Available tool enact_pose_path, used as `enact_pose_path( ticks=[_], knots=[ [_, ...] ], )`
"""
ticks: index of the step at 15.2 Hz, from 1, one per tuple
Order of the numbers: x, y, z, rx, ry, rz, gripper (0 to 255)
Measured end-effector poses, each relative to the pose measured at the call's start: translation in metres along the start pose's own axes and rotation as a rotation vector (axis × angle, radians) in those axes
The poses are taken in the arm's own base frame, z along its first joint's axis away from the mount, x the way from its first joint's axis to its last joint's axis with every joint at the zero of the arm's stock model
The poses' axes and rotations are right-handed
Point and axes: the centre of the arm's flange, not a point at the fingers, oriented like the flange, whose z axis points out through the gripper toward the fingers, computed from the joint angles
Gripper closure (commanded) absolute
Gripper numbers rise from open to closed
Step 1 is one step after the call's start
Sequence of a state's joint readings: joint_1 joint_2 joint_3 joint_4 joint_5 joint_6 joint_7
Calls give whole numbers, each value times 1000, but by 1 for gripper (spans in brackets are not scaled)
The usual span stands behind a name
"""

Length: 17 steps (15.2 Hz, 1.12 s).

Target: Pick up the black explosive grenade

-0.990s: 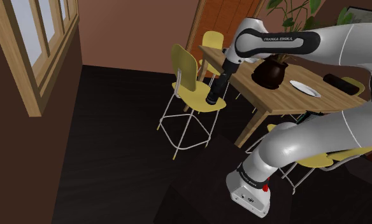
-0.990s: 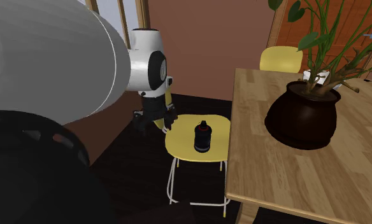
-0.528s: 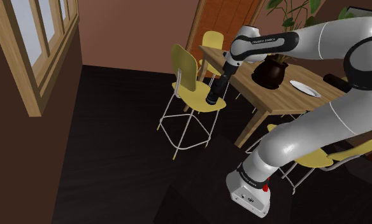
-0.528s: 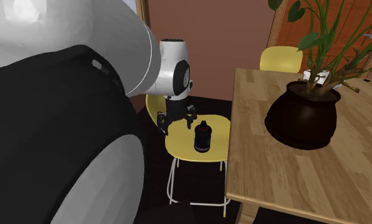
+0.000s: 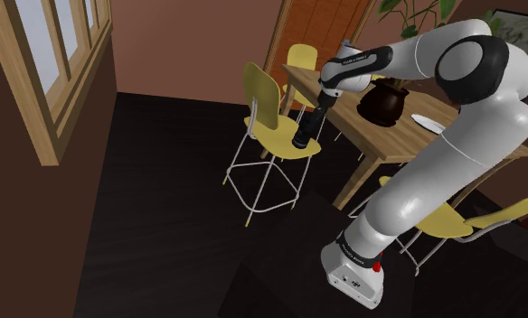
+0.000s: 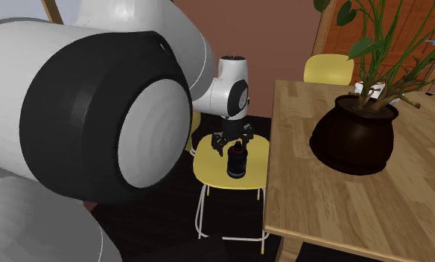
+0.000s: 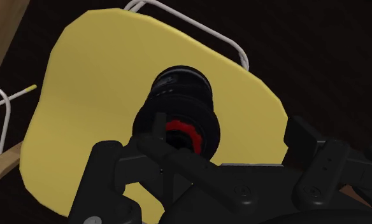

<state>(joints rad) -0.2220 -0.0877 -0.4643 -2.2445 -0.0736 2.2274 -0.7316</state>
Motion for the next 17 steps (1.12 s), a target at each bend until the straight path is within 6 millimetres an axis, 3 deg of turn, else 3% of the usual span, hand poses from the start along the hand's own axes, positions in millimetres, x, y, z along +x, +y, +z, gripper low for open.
enact_pose_path(
  ticks=[3,11,12,17],
  knots=[
    [6,28,11,-10,3,4,0],
    [5,33,50,-13,4,4,0],
    [5,32,52,-13,4,4,255],
    [6,32,52,-14,7,4,255]
  ],
)
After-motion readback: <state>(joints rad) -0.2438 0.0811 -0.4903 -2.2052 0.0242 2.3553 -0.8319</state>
